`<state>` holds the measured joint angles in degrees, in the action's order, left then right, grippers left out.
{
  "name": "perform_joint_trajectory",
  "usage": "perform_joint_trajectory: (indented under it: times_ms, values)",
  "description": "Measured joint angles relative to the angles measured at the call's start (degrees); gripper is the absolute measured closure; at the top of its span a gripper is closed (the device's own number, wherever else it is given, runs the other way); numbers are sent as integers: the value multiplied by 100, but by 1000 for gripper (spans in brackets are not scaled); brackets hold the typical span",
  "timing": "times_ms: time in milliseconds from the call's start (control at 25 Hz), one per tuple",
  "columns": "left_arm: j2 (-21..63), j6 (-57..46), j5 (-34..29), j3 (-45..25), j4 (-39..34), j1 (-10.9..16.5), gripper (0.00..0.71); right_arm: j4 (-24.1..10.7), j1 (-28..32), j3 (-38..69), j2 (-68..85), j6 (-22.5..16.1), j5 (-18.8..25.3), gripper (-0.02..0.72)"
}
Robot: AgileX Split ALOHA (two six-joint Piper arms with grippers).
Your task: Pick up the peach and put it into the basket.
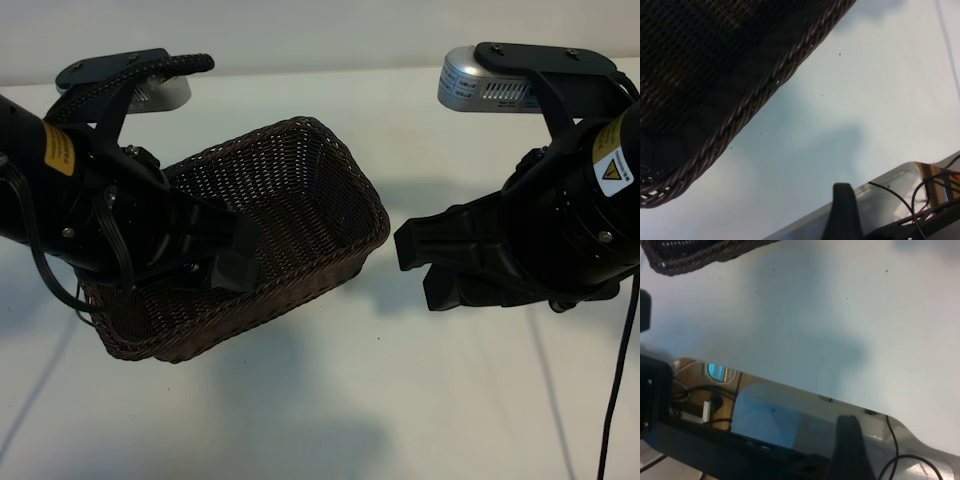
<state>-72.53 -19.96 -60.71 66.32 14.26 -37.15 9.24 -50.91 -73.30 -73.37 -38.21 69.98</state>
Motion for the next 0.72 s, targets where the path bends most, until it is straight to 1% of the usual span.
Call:
perform_joint_trajectory:
  times_ms: [480,640,720]
  values:
    - [0,41,121,0,-28,0,179,0,0,0,0,-6,0,196]
    - [0,83,134,0,-313,0,179,0,0,0,0,-6,0,196]
    - [0,-131,128,0,-558,0,179,0,0,0,0,-6,0,196]
